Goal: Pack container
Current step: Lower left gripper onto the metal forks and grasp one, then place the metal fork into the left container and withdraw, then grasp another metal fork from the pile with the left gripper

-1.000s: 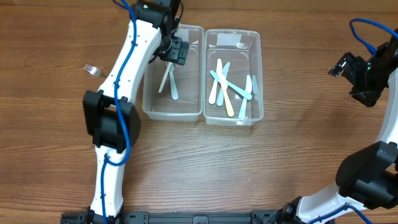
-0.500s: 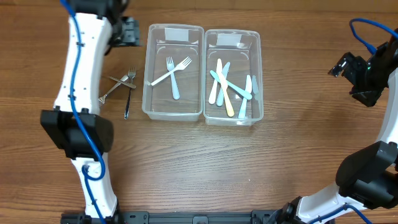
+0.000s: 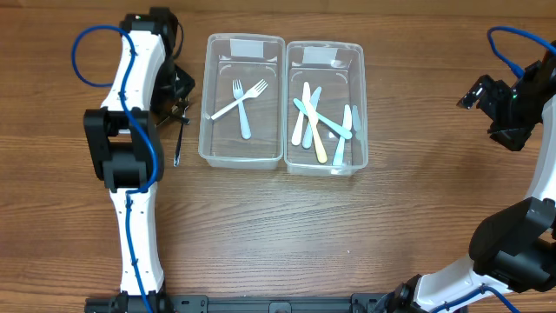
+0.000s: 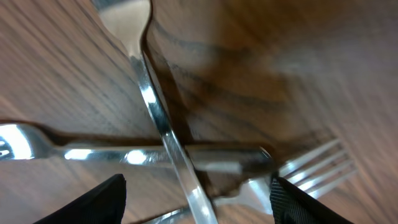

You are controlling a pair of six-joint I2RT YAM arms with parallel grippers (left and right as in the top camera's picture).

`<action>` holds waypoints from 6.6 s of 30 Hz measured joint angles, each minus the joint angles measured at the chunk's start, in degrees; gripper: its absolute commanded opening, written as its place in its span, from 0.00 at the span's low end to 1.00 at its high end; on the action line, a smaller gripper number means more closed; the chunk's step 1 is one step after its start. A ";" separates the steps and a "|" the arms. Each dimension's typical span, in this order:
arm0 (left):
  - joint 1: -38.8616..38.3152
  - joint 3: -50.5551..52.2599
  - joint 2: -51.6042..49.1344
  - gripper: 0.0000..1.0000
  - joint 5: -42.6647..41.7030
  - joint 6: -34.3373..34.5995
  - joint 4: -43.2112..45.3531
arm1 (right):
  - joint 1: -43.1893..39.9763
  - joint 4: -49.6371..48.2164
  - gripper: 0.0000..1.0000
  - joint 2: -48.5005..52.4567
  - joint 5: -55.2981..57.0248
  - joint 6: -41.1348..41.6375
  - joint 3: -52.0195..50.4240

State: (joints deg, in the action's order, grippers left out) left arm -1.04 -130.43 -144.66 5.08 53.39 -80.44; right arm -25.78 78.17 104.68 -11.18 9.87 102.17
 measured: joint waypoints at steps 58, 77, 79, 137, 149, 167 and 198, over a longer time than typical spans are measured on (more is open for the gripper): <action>5.81 10.64 3.23 0.35 -3.17 -7.06 14.51 | 0.00 2.01 1.00 0.00 -0.02 -0.04 0.00; 5.99 7.30 4.83 0.04 -3.50 -19.30 11.32 | 0.00 1.77 1.00 0.00 -0.02 -0.02 0.00; 5.68 4.57 7.76 0.04 -3.78 -21.62 10.25 | 0.00 1.75 1.00 0.00 -0.02 -0.02 0.00; 1.03 5.99 15.47 0.75 3.85 -64.85 -5.05 | 0.00 0.79 1.00 0.00 -0.02 -0.02 0.00; 4.68 7.48 3.41 0.60 3.74 -78.05 -5.07 | 0.00 1.14 1.00 0.00 -0.02 0.00 0.00; 4.79 8.20 2.23 0.47 3.72 -81.05 1.25 | 0.00 1.97 1.00 0.00 -0.02 -0.02 0.00; 4.46 3.80 6.91 0.04 7.89 -69.85 -6.64 | 0.00 2.01 1.00 0.00 -0.17 -0.02 0.00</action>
State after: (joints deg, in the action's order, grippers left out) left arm 3.42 -126.63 -137.75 12.97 -16.47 -87.09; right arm -25.78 80.18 104.68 -11.35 9.85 102.17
